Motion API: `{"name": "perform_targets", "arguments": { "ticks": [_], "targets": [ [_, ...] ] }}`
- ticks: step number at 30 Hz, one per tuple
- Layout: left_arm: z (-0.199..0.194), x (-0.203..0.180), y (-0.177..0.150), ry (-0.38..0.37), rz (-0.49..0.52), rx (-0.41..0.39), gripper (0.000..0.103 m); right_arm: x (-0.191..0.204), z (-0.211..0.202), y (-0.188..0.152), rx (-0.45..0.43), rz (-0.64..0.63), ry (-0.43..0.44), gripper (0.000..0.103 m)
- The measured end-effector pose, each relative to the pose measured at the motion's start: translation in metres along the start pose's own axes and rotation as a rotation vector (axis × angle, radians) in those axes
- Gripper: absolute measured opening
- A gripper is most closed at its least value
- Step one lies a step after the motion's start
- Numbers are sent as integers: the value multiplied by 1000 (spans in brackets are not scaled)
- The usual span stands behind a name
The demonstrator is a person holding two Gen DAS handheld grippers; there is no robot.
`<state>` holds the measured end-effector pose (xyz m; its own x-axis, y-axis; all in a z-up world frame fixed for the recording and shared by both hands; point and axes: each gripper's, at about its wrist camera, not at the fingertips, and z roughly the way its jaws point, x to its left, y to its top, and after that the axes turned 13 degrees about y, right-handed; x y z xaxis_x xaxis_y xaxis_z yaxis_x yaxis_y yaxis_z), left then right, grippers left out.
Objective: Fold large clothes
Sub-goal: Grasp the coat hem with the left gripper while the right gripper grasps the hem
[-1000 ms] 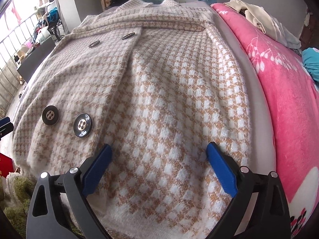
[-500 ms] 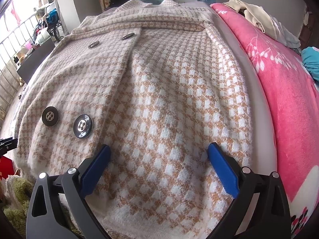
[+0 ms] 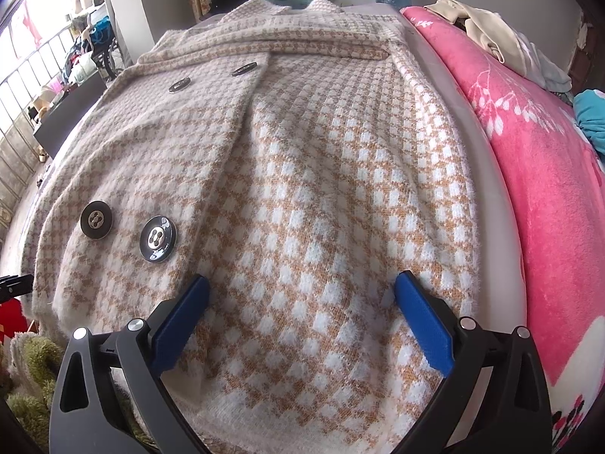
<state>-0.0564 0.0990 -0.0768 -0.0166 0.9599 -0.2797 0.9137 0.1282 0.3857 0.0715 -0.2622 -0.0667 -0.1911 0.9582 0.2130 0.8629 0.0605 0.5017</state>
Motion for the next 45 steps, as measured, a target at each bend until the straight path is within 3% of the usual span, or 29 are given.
{"name": "perform_targets", "arguments": {
  "ticks": [5,14,16,18,21,30,32,37,42,45],
  "targets": [
    [-21,-11,4,-112,46,-62,28,0,-1,0,1,0,1,96],
    [8,5,22,-70,-58,-5,28,-1,-1,0,-4,1,3,97],
    [9,2,25,-50,-48,-10,26,0,-1,-1,-11,-3,2,97],
    [6,-3,27,-33,-22,-33,17,0,-2,-1,-17,-9,2,97],
    [5,-12,30,36,34,-46,12,0,-3,-2,-17,-15,13,97],
    [14,-29,34,181,144,-7,12,-3,-5,0,16,-10,43,97],
    [14,-31,34,199,157,-5,12,-6,-16,0,33,25,63,97],
    [15,-34,35,230,173,3,12,-14,-66,-6,-37,50,27,97],
    [15,-36,34,248,189,-2,12,-41,-78,-19,-10,174,75,96],
    [14,-36,33,252,196,-5,12,-56,-72,-26,-1,271,130,88]
  ]
}}
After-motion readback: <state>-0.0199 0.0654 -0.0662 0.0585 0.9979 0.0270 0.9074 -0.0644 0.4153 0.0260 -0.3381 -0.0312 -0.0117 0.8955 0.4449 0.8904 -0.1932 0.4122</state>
